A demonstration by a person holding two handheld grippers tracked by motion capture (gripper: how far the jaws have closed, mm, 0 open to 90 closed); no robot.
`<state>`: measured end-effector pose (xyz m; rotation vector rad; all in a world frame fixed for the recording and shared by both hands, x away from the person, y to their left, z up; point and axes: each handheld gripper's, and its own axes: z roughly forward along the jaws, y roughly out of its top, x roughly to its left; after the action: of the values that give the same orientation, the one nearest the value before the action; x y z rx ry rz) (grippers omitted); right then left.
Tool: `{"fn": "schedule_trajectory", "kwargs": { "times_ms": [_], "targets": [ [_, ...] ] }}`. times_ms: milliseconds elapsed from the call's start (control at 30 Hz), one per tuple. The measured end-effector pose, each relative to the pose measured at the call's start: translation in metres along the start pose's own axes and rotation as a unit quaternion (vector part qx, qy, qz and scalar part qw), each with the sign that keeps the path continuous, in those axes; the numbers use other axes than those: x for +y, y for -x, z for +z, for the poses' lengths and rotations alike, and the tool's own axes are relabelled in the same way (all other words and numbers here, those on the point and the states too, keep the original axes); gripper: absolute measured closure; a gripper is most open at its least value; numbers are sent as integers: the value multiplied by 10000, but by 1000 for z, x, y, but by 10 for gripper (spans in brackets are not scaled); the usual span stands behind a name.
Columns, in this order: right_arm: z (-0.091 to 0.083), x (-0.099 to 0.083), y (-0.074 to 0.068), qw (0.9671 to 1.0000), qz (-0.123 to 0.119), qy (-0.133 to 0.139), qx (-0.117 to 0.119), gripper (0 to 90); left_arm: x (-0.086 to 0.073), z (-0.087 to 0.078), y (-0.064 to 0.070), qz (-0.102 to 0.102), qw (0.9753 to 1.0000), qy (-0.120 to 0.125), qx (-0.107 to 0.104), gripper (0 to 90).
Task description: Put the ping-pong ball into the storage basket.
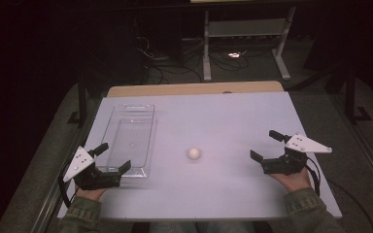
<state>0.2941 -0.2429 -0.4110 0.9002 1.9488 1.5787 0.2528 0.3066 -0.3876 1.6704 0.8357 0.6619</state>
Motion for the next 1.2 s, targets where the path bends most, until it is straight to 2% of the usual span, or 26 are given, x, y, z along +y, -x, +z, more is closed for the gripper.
{"fn": "schedule_trajectory", "kwargs": {
  "times_ms": [667,933,1033,1200],
  "targets": [
    [-1,-1,0,10000,18,-14,-8,0,1,-1,-2,-35,10000,-6,50,0],
    [-1,-2,1,10000,34,-41,-23,0,1,1,-1,-74,9999,-126,10,0],
    [0,-2,1,10000,48,-38,-13,0,4,2,2,30,9996,-268,-34,0],
    [0,-3,1,10000,47,-46,-5,0,7,4,5,100,9993,-360,-75,0]
  ]
}}
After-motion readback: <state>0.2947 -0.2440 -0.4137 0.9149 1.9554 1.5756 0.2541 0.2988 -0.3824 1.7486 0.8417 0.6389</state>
